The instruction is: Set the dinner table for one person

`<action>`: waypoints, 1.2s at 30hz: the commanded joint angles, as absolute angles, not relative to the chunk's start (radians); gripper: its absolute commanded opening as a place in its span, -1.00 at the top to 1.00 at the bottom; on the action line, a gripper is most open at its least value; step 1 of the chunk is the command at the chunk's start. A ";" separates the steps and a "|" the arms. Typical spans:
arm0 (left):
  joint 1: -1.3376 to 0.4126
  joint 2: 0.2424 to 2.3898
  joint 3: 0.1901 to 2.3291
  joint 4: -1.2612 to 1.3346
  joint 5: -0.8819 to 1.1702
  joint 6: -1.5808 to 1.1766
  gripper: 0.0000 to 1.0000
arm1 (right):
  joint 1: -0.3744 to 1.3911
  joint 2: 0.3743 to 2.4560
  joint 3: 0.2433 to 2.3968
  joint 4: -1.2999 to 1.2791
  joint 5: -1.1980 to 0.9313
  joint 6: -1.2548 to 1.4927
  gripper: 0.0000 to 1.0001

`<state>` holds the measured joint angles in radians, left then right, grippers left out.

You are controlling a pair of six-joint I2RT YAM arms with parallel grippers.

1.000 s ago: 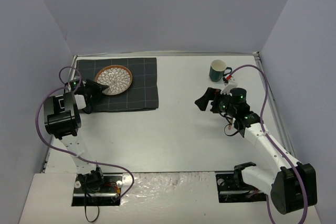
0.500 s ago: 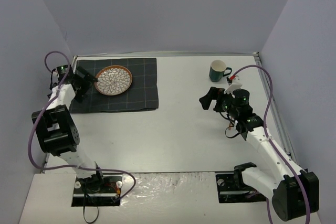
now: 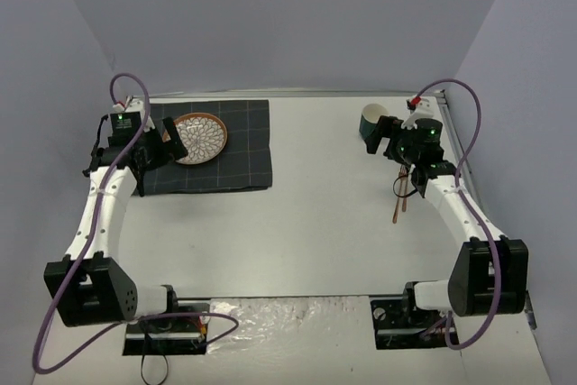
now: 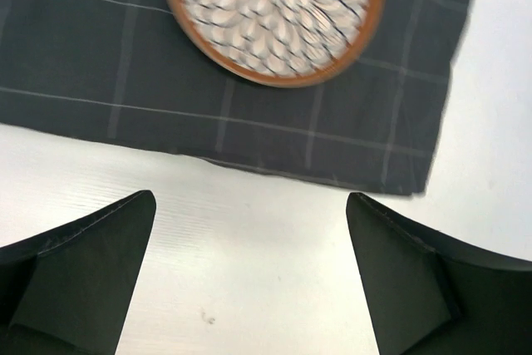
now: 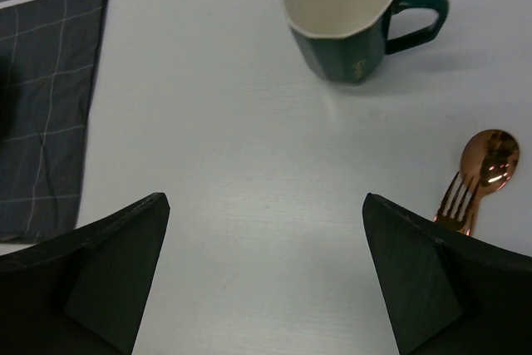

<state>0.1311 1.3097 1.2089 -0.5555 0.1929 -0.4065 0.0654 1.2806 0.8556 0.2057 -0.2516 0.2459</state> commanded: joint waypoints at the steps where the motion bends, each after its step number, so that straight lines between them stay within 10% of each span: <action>1: 0.043 1.247 1.214 -0.589 0.178 -0.293 -0.94 | 0.012 1.384 0.980 0.321 -0.323 0.159 -0.97; 36: 0.033 1.181 1.167 -0.569 0.134 -0.320 -0.94 | -0.255 2.121 1.626 0.181 -1.013 -0.341 -0.83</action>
